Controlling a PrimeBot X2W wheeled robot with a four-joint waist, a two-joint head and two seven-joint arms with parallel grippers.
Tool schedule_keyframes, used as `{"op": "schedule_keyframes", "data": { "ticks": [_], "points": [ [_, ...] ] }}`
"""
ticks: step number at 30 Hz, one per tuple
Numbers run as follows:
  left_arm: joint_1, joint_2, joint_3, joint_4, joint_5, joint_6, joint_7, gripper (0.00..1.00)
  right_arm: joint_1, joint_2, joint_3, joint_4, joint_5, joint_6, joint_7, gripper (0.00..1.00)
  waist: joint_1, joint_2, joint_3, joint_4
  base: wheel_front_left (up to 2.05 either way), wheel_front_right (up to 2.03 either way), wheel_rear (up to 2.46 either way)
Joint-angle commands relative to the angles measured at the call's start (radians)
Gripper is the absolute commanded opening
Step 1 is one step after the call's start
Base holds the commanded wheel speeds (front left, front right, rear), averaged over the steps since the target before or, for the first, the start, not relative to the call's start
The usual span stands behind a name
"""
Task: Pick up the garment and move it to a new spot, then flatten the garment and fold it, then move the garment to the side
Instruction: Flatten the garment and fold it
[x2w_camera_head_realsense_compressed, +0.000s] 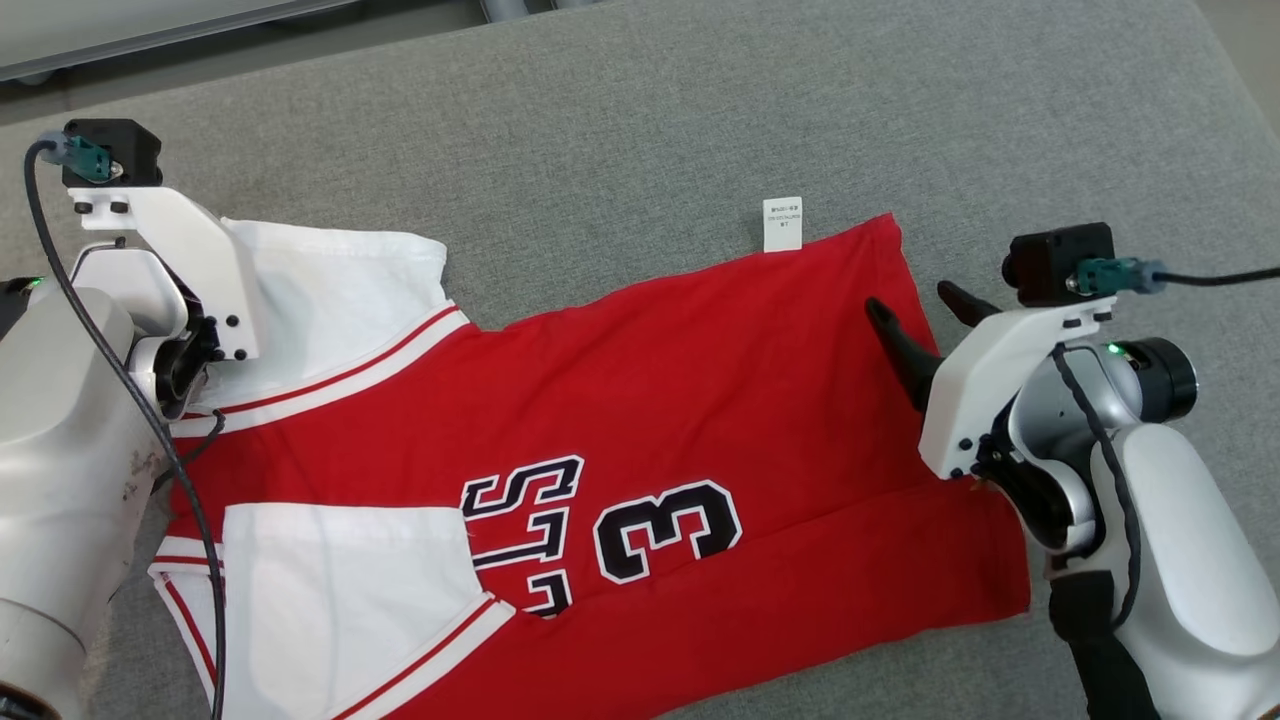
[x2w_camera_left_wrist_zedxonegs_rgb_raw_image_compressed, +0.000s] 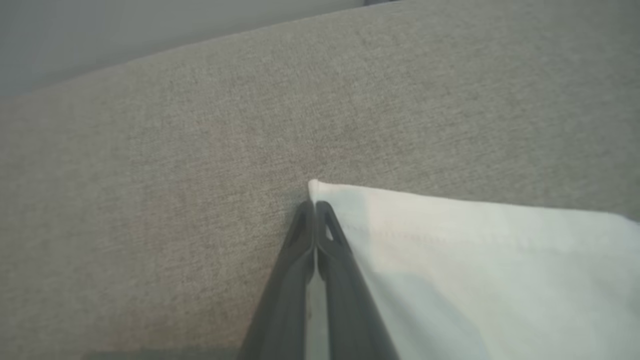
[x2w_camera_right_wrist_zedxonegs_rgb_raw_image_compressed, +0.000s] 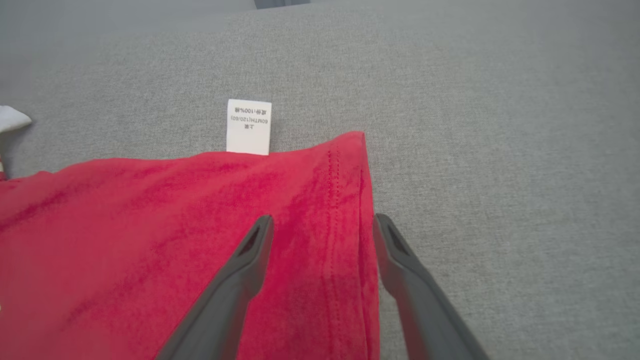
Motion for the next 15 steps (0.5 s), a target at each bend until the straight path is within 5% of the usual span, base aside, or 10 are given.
{"op": "schedule_keyframes", "data": {
  "ticks": [1, 15],
  "points": [
    [0.006, 0.005, 0.006, 0.023, -0.013, -0.002, 0.008, 0.00, -0.030, -0.006, -0.001, 0.013, -0.013, 0.000, 0.011, 1.00, 0.0000, 0.0000, 0.001, 0.002, 0.00, 0.00, 0.00],
    [-0.017, -0.015, 0.004, 0.030, -0.030, -0.044, 0.000, 0.00, -0.274, -0.057, -0.013, 0.319, -0.184, 0.000, 0.095, 1.00, 0.0000, 0.0000, -0.003, 0.065, 0.00, 0.00, 0.00]
  ]
}}
